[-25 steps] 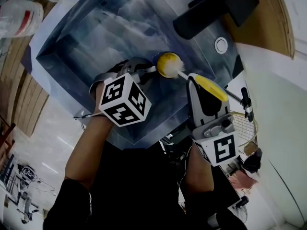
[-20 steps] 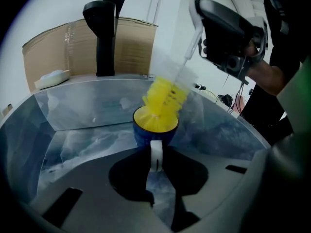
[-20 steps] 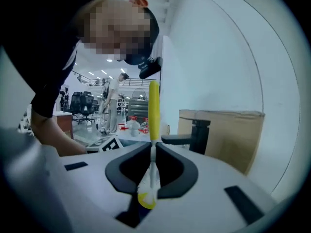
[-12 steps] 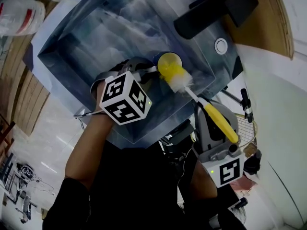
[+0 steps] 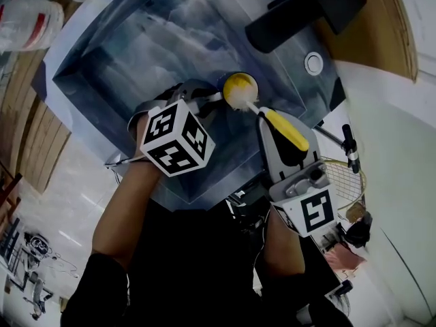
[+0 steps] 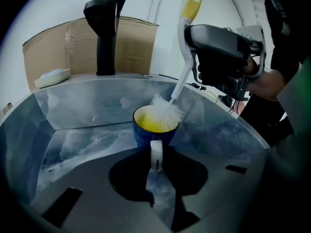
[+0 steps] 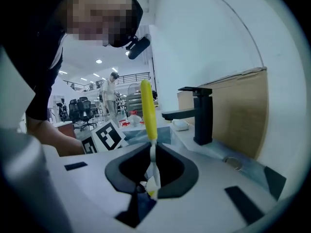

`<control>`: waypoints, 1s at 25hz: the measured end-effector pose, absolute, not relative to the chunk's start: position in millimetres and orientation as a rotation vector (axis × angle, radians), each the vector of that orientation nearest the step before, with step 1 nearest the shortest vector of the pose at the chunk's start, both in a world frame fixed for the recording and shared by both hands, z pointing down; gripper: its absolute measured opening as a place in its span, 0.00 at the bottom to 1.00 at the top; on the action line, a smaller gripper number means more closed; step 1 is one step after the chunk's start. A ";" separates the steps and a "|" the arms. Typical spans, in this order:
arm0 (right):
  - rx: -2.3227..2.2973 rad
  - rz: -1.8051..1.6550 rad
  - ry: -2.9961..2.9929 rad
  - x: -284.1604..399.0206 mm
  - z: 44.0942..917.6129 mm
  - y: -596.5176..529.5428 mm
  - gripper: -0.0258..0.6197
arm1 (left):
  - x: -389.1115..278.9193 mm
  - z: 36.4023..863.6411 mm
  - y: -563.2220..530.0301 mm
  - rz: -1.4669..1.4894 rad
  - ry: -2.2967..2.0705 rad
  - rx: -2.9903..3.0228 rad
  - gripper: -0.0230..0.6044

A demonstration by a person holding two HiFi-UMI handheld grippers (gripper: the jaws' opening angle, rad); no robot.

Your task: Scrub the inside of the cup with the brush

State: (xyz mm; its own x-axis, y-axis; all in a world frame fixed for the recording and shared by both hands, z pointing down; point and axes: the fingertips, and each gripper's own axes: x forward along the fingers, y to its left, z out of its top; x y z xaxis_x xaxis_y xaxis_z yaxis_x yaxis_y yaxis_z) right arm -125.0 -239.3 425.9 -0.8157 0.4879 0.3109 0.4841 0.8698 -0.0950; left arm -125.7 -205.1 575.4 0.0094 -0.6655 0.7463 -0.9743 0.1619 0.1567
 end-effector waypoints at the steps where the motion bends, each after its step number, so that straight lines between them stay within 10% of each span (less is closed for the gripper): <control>1: -0.727 0.022 -2.725 -124.3 420.6 -240.4 0.11 | -125.4 575.5 -205.2 0.550 -1.727 1.574 0.17; 25: -0.683 0.142 -2.852 -147.9 388.7 -252.1 0.11 | -124.9 574.8 -206.9 0.562 -1.717 1.595 0.17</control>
State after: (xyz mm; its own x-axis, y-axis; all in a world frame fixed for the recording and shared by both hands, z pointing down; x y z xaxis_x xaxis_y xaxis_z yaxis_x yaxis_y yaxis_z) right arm -147.9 -252.1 388.7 -0.8719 0.4571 0.1755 0.4374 0.8883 -0.1401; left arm -124.9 -206.9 574.8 0.0203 -0.6665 0.7452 -0.9782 0.1407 0.1525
